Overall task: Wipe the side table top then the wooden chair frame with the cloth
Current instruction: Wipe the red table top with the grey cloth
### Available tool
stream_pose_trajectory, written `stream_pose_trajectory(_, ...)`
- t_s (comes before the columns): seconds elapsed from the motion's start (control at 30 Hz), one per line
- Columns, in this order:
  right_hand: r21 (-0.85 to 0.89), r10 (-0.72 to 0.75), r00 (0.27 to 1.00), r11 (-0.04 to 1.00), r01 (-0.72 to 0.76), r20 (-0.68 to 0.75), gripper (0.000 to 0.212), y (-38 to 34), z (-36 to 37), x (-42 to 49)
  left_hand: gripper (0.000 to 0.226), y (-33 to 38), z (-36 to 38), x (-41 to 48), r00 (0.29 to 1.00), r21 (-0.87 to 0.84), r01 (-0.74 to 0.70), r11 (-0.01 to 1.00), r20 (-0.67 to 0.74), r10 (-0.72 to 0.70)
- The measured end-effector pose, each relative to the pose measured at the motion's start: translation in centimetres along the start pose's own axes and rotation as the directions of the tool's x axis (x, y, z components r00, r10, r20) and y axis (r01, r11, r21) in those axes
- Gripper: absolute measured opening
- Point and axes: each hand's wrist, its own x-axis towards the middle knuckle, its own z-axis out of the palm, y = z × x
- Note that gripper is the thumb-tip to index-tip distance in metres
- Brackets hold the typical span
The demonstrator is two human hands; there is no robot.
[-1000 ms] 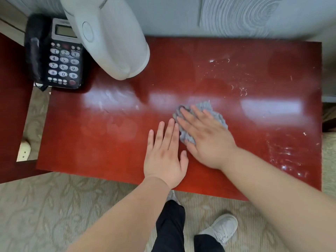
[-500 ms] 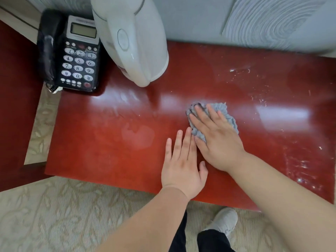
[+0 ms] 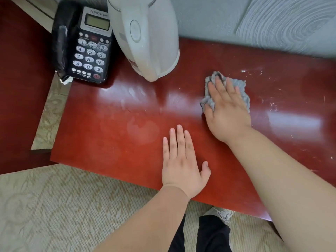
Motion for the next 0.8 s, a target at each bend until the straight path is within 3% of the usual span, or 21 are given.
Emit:
stream_pose_trajectory(0.07,0.011,-0.077,0.997,0.997,0.076,0.014,0.066,-1.4,0.2,-0.7,0.101,0.0,0.1,0.0,1.0,0.002,0.006,1.0,-0.005,-0.006)
stream_pose_trajectory(0.17,-0.036,-0.352,0.928,0.933,0.359,0.125,0.069,-4.1,1.2,-1.0,0.098,-0.1,0.2,-0.1,1.0,0.026,0.005,1.0,-0.011,-0.005)
stream_pose_trajectory(0.23,-0.038,-0.404,0.902,0.91,0.414,0.153,0.07,-4.8,1.2,0.0,0.098,-0.2,0.3,-0.1,1.0,0.022,0.009,1.0,-0.018,-0.008)
stream_pose_trajectory(0.43,-0.046,-0.179,0.984,0.983,0.179,-0.003,0.066,-2.0,0.5,1.6,0.101,0.1,0.0,-0.2,0.999,-0.005,0.019,1.0,-0.026,-0.019)
stream_pose_trajectory(0.63,-0.076,-0.234,0.972,0.969,0.234,0.005,0.063,-2.7,1.1,-1.0,0.101,0.1,0.0,0.0,1.0,0.01,0.018,1.0,-0.022,-0.018)
stream_pose_trajectory(0.8,-0.056,-0.285,0.958,0.957,0.286,0.017,0.063,-3.8,1.0,2.3,0.101,0.0,0.1,-0.1,0.999,0.0,0.02,1.0,-0.032,-0.02)
